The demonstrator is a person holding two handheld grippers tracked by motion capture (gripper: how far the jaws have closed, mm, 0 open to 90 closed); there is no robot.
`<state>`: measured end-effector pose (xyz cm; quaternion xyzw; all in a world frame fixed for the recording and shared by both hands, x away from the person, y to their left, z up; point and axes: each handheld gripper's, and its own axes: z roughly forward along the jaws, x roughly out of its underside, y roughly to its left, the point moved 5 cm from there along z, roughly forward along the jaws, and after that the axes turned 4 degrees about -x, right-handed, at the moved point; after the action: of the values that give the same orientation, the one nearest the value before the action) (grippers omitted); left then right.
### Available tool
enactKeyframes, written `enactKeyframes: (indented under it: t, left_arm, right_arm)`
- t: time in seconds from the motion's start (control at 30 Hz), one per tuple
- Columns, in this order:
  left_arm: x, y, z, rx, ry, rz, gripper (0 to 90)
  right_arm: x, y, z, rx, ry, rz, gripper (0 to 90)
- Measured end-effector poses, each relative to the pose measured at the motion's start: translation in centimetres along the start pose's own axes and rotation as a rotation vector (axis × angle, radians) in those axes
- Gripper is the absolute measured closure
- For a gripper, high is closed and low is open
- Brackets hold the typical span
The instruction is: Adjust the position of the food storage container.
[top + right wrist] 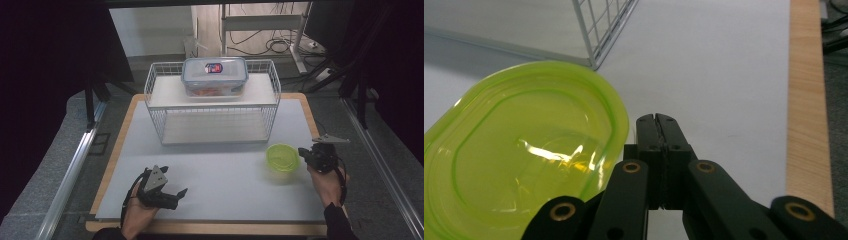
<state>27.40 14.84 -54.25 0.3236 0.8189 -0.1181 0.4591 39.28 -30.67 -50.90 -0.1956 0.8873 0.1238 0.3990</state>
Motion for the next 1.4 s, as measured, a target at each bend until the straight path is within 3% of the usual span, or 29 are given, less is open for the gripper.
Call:
enactKeyframes:
  t: [0.43,0.67,0.9,1.4]
  left_arm:
    - [0.1,-0.3,0.3,0.006,0.016,0.018,3.5]
    - [0.2,-0.3,0.3,0.007,0.019,0.027,3.5]
    - [0.2,-0.4,0.4,0.011,0.028,0.034,3.6]
    - [0.2,-0.6,0.7,0.013,0.037,0.039,3.6]
  right_arm:
    - [0.6,0.3,0.1,0.004,0.033,0.001,89.8]
    - [1.2,-0.4,0.5,-0.002,0.062,0.033,89.8]
    - [1.8,-0.5,1.8,-0.062,0.096,0.043,89.8]
    - [1.8,1.3,3.6,-0.144,0.116,0.032,89.8]
